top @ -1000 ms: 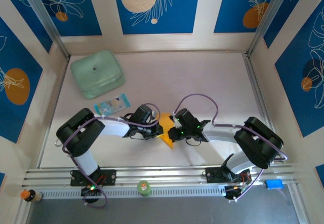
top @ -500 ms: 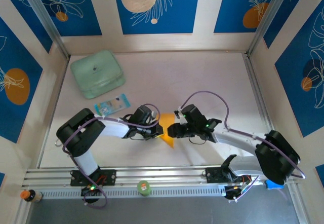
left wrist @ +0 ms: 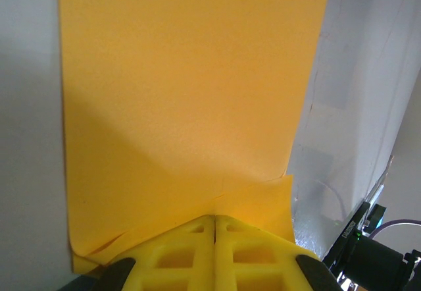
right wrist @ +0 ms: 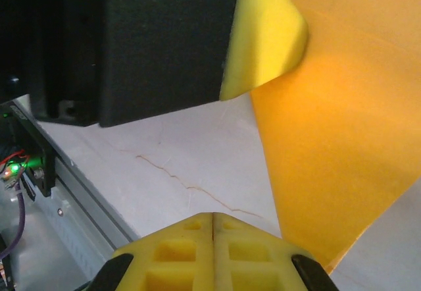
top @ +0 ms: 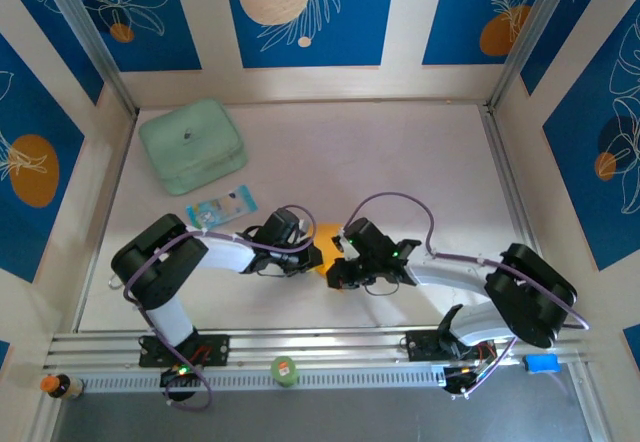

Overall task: Fold a paper plane with a square sheet of paper (pick it up from the middle)
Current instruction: Third fold the triangle at the center of the table.

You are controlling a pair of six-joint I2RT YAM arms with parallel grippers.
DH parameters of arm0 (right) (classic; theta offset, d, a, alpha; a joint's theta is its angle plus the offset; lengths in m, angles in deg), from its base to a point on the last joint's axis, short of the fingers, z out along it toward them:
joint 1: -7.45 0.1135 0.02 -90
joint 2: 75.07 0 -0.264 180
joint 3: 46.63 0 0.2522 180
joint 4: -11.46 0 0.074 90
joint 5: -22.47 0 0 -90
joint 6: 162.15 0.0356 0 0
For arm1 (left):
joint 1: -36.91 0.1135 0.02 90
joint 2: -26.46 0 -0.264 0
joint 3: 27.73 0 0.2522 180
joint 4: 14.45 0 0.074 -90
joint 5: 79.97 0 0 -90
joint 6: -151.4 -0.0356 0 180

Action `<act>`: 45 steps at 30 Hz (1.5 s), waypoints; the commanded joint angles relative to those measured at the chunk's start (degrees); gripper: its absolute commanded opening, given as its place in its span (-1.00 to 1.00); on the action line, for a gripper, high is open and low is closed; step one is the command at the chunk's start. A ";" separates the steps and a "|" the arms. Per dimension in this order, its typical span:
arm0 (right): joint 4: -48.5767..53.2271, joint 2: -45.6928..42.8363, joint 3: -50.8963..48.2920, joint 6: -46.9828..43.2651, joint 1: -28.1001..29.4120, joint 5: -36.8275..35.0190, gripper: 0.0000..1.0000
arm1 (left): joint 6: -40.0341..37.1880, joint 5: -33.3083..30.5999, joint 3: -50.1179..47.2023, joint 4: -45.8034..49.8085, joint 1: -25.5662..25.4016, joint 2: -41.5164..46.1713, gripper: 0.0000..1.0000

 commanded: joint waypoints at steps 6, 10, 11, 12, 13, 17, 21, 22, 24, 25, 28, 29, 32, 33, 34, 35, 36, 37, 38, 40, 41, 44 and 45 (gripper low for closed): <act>-0.23 5.26 4.19 0.54 0.91 0.37 -0.95 | 0.07 -2.69 -1.25 3.47 -0.44 -0.20 -1.00; 0.87 7.70 4.68 0.69 0.91 -1.21 -0.95 | 0.03 -2.73 -1.25 3.65 -0.42 -0.07 -1.00; 1.21 8.14 4.62 0.69 0.96 -1.73 -0.95 | -0.03 -2.78 -1.32 3.73 -0.43 -0.02 -1.00; 1.34 8.42 4.47 0.66 0.95 -2.18 -0.95 | -0.06 -2.85 -1.17 3.83 -0.43 0.04 -1.00; 1.45 8.59 4.18 0.72 0.90 -2.44 -0.95 | -0.10 -2.87 -1.16 3.98 -0.43 0.06 -1.00; -0.25 8.34 1.88 1.02 0.21 -1.52 -0.95 | -0.17 -2.87 -1.08 4.26 -0.45 -0.11 -1.00; -2.20 7.30 -0.30 1.42 -0.38 0.05 -0.94 | -0.26 -2.78 -0.77 4.44 -0.39 -0.38 -1.00; -2.48 7.00 -0.78 1.64 -0.43 0.08 -0.94 | -0.25 -2.78 -0.75 4.46 -0.42 -0.40 -1.00; -3.34 6.33 -2.14 1.89 -0.85 0.50 -0.94 | -0.18 -2.87 -0.85 4.44 -0.40 -0.46 -1.00; -3.81 6.07 -2.75 2.03 -1.06 0.93 -0.94 | -0.16 -2.88 -0.86 4.52 -0.44 -0.46 -1.00; -5.10 4.86 -4.46 2.22 -1.49 2.47 -0.93 | -0.19 -2.89 -0.80 4.71 -0.40 -0.46 -1.00; -5.62 4.36 -5.16 2.44 -1.46 2.84 -0.92 | -0.17 -2.87 -0.79 4.71 -0.42 -0.57 -1.00; -6.41 2.73 -6.95 2.80 -1.74 3.69 -0.91 | -0.01 -3.08 -0.86 4.78 -0.45 -0.46 -1.00; -6.52 2.27 -7.45 2.97 -1.77 3.78 -0.91 | -0.04 -3.22 -0.86 4.88 -0.44 -0.38 -1.00; -6.61 1.79 -7.97 3.12 -1.88 3.86 -0.91 | 0.05 -3.23 -0.93 4.88 -0.44 -0.39 -1.00; -7.02 1.37 -8.59 3.28 -1.85 4.08 -0.91 | 0.07 -3.30 -0.98 4.88 -0.42 -0.38 -1.00; -7.47 1.01 -9.29 3.50 -1.81 4.43 -0.91 | 0.10 -3.22 -0.94 4.88 -0.45 -0.38 -1.00; -7.55 0.66 -9.82 3.81 -1.84 4.50 -0.91 | 0.18 -3.24 -0.92 4.88 -0.44 -0.44 -1.00; -7.94 0.22 -10.43 4.20 -1.84 4.52 -0.91 | 0.26 -3.25 -0.98 4.80 -0.41 -0.46 -1.00; -7.94 -0.73 -11.41 4.63 -1.83 4.66 -0.91 | 0.27 -3.26 -0.94 4.81 -0.40 -0.46 -1.00; -7.55 -1.53 -11.78 4.61 -1.82 4.59 -0.91 | 0.22 -3.31 -0.99 4.73 -0.39 -0.46 -1.00; -6.04 -3.81 -12.66 4.90 -2.07 4.10 -0.90 | 0.27 -3.33 -1.06 4.71 -0.41 -0.46 -1.00; -5.82 -4.57 -12.96 4.99 -2.24 4.40 -0.90 | 0.28 -3.31 -1.02 4.71 -0.42 -0.46 -1.00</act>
